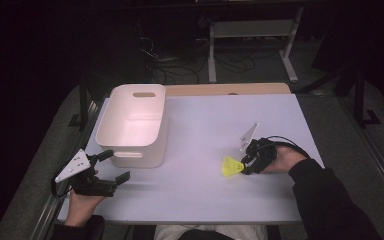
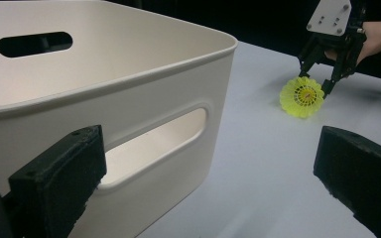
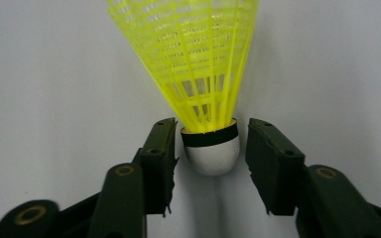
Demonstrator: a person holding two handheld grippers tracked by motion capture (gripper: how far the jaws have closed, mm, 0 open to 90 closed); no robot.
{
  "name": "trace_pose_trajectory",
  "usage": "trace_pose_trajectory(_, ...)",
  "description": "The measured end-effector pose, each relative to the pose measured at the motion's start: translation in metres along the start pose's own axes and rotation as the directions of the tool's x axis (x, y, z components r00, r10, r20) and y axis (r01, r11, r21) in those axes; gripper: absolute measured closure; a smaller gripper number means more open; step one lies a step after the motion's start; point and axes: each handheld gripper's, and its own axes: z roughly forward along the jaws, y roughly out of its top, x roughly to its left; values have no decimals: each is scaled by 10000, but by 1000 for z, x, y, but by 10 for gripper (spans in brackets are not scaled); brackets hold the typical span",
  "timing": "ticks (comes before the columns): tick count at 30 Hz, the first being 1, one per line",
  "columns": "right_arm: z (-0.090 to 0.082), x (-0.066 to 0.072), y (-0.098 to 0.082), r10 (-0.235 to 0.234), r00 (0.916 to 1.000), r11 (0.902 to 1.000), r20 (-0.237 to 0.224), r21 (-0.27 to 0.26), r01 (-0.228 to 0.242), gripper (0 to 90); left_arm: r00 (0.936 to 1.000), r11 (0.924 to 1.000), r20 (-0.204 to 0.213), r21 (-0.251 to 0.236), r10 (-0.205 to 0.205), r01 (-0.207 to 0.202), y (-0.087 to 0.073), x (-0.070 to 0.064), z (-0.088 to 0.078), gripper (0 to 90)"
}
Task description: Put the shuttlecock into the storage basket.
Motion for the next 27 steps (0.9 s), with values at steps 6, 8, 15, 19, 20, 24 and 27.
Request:
trace_pose_trajectory(6, -1, -2, -1, 25, 9999, 10000, -101, -44, -25, 618, 10000, 10000, -6, -3, 7, -7, 0, 0, 0, 0)
trace_pose_trajectory(8, -2, -2, -2, 85, 9999, 9999, -60, -69, -85, 619, 10000, 10000, -20, -11, 7, -7, 0, 0, 0, 0)
trace_pose_trajectory(15, -5, 0, -2, 312, 9994, 9993, 121, -192, -310, 619, 10000, 10000, -9, 11, 9, -9, 0, 0, 0, 0)
trace_pose_trajectory(19, -9, 4, 1, 249, 9996, 9990, 127, -382, -244, 620, 10000, 10000, -32, -1, 4, -4, 0, 0, 0, 0)
trace_pose_trajectory(20, -10, 5, 2, 242, 9996, 9989, 140, -412, -236, 620, 10000, 10000, -23, 2, 5, -5, 0, 0, 0, 0)
trace_pose_trajectory(24, -13, 8, 4, 184, 9997, 9986, 135, -497, -177, 620, 10000, 10000, -26, 15, 5, -5, 0, 0, 0, 0)
trace_pose_trajectory(27, -16, 8, 5, 315, 9995, 9978, 57, -583, -311, 622, 10000, 10000, -24, 22, 5, -5, 0, 0, 0, 0)
